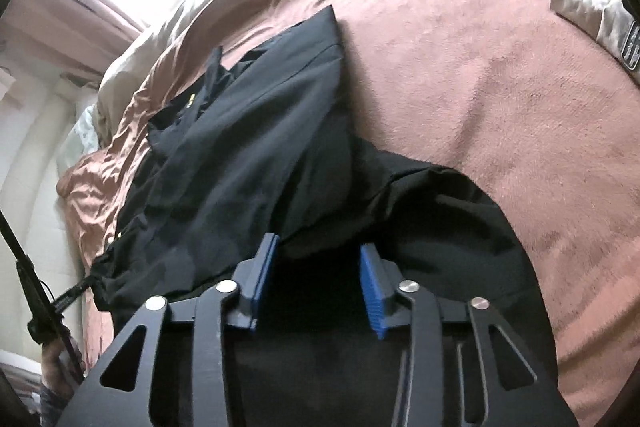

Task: Fold large clothes

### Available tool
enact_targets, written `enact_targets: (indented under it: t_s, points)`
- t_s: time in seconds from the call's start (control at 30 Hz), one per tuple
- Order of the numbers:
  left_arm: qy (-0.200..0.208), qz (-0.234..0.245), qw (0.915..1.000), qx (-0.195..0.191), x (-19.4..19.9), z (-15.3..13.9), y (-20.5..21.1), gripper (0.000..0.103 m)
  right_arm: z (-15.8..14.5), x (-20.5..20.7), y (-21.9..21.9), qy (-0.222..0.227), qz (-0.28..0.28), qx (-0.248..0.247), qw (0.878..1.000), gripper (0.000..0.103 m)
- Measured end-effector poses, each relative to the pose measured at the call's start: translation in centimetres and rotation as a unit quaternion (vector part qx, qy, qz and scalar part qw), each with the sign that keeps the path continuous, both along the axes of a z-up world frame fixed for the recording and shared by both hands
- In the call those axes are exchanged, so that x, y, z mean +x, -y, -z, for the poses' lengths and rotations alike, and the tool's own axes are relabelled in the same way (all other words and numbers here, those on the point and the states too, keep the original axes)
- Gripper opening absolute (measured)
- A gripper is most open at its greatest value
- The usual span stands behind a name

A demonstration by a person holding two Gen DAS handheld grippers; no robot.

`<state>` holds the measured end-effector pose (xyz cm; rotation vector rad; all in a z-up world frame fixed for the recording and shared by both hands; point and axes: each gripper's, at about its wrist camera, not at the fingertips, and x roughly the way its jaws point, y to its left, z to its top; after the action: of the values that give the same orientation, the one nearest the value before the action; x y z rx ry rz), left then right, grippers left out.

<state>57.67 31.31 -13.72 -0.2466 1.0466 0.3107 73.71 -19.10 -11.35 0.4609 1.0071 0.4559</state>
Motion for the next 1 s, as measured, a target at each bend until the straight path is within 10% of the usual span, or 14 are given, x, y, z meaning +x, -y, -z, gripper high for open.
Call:
enact_targets:
  t_s: [0.27, 0.57, 0.63, 0.77, 1.0]
  points:
    - [-0.015, -0.023, 0.9994, -0.024, 0.0, 4.7, -1.5, 0.006, -0.5, 0.3, -1.2, 0.01, 0.009, -0.032, 0.999, 0.034]
    - [0.003, -0.02, 0.9985, -0.05, -1.6, 3.0, -1.8, 0.011, -2.2, -1.1, -1.6, 0.021, 0.011, -0.06, 0.998, 0.034]
    - [0.011, -0.022, 0.9978, -0.061, -2.5, 2.2, -1.9, 0.017, -2.8, -2.0, -1.5, 0.027, 0.004, -0.059, 0.998, 0.034]
    - [0.039, -0.018, 0.9968, -0.067, -5.1, 0.2, -1.3, 0.065, -3.9, -4.0, -0.7, 0.045, -0.004, -0.064, 0.997, 0.055]
    - [0.065, -0.007, 0.995, -0.075, -10.4, -2.3, 0.8, 0.071, -5.4, -8.8, 1.7, 0.07, -0.016, -0.064, 0.995, 0.064]
